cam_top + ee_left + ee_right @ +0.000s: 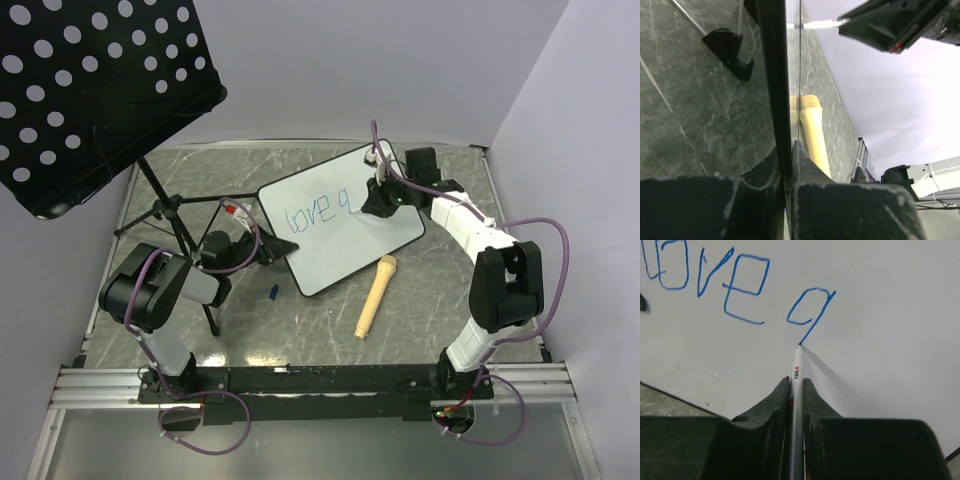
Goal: Write a sentence on the whiteboard
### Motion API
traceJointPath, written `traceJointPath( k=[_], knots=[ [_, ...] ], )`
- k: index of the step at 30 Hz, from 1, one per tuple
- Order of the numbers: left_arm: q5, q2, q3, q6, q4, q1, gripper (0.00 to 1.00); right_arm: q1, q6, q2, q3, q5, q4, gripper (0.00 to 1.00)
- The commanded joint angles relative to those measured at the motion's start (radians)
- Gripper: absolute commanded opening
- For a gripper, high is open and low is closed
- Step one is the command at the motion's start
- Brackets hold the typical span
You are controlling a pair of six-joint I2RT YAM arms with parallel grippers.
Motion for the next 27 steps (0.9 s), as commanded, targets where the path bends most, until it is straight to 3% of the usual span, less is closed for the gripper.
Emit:
traceJointPath(
  k=[1,12,27],
  knots=[
    [0.062,-0.021,0.045,0.083,0.180,-0.008,0.01,0.007,-0.032,-0.068,-0.056,-0.019,-0.015,0.00],
    [0.061,-0.019,0.033,0.081,0.190,-0.006,0.01,0.078,0.034,-0.058,0.022,-0.062,-0.009,0.00],
    [0.070,-0.013,0.027,0.074,0.213,-0.008,0.01,-0.019,0.059,0.007,0.174,-0.002,0.018,0.00]
  ],
)
